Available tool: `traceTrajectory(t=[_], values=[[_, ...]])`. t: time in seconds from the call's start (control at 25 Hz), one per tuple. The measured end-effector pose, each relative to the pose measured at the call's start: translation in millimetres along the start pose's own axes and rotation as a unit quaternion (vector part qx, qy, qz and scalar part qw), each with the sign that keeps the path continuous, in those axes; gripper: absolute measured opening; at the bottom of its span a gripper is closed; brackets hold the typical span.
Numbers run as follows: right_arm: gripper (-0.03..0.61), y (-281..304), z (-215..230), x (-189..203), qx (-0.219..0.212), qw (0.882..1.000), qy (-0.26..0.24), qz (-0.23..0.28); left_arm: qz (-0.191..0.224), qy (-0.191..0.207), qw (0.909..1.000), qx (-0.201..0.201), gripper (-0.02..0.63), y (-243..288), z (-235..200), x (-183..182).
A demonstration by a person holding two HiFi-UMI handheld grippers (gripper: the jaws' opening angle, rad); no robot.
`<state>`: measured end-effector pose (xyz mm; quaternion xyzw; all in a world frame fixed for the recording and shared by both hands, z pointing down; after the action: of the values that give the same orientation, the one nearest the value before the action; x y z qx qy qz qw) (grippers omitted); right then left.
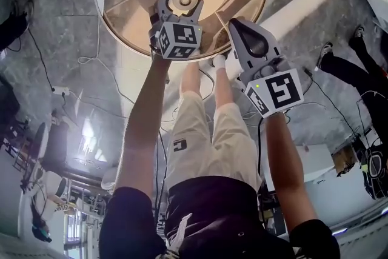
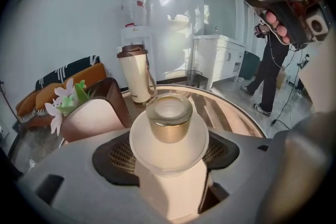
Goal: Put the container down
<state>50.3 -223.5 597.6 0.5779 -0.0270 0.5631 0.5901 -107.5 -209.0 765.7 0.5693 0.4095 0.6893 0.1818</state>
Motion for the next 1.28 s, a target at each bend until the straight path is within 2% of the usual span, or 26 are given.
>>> traceTrajectory(t=[0.28, 0.56, 0.84, 1.28], values=[[0.002, 2.7, 12.1, -3.5, 0.006, 1.0, 0.012, -0.007, -0.01, 0.013, 0.9999, 0.002, 0.337, 20.1, 0.3, -5.8], [0.002, 2.8, 13.1, 6.6, 0.004, 1.0, 0.015, -0.016, -0.001, -0.002, 0.9997, 0.023, 0.337, 27.4, 0.8, 2.3], [0.002, 3.0, 13.7, 7.0, 0.002, 1.0, 0.016, -0.02, -0.02, 0.006, 0.9997, 0.015, 0.337, 35.1, 2.1, 6.6], [0.002, 1.0, 13.3, 12.1, 0.005, 1.0, 0.014, -0.027, -0.027, 0.006, 0.9996, 0.01, 0.337, 37.3, 2.7, 17.5]])
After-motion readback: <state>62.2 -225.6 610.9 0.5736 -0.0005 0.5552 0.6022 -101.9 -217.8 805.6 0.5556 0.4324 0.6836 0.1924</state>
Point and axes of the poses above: the fingertips, and each gripper's own axes: y forward along the fingers, z to its right, x out of its underside, the point moved 9 cm from there along -y, backward along the fingers, and after that the axes turned 6 degrees about -z, right-handed, at the moved point
